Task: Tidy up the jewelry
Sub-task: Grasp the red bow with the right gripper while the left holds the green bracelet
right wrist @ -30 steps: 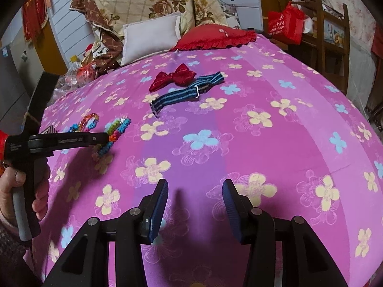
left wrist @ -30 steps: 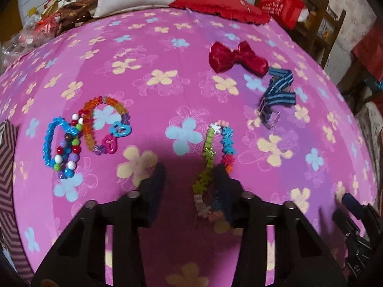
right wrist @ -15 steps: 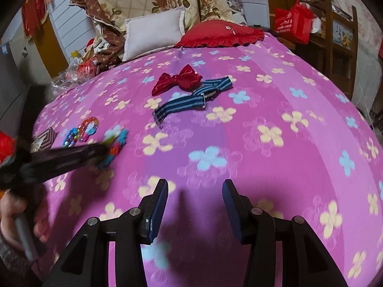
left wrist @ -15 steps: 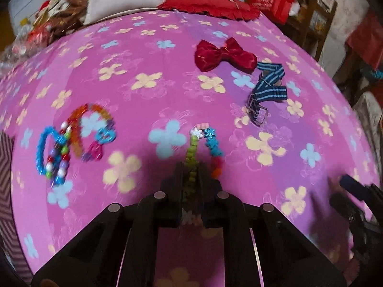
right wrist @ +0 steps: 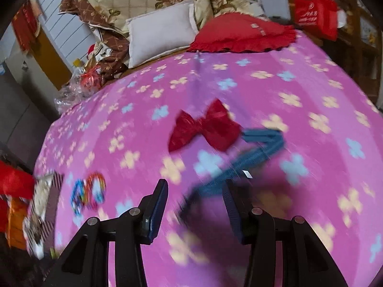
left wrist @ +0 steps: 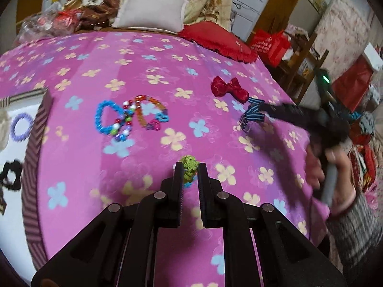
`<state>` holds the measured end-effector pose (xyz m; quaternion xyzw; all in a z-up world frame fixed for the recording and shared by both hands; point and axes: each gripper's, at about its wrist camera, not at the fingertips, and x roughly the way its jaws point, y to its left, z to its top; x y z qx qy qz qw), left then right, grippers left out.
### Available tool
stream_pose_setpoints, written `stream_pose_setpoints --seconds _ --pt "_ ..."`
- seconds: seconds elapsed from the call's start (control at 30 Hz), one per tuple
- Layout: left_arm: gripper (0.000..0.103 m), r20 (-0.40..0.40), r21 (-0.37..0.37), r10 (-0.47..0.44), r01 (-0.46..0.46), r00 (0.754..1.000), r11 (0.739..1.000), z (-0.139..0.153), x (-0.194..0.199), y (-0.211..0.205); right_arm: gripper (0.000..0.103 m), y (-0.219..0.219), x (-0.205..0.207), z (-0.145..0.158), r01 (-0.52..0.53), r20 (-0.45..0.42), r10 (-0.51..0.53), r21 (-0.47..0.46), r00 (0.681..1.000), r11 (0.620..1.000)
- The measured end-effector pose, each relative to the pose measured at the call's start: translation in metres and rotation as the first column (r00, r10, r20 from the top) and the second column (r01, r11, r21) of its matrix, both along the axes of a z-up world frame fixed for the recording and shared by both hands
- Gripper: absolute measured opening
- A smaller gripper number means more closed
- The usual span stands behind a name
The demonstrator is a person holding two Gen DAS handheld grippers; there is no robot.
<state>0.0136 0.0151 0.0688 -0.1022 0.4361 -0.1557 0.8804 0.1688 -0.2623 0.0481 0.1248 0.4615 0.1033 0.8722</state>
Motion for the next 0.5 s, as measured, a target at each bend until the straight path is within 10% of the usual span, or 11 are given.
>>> stream_pose_setpoints --seconds 0.37,0.5 --pt "0.010 0.042 -0.048 0.006 -0.004 0.999 0.999 -0.001 -0.016 0.039 0.066 0.016 0.107 -0.039 0.097 -0.110 -0.117 -0.177 0.987 0.979" --pt "0.010 0.052 -0.065 0.011 -0.008 0.999 0.998 0.001 -0.018 0.047 0.035 0.017 0.100 -0.035 0.100 -0.100 -0.115 -0.149 0.988 0.984"
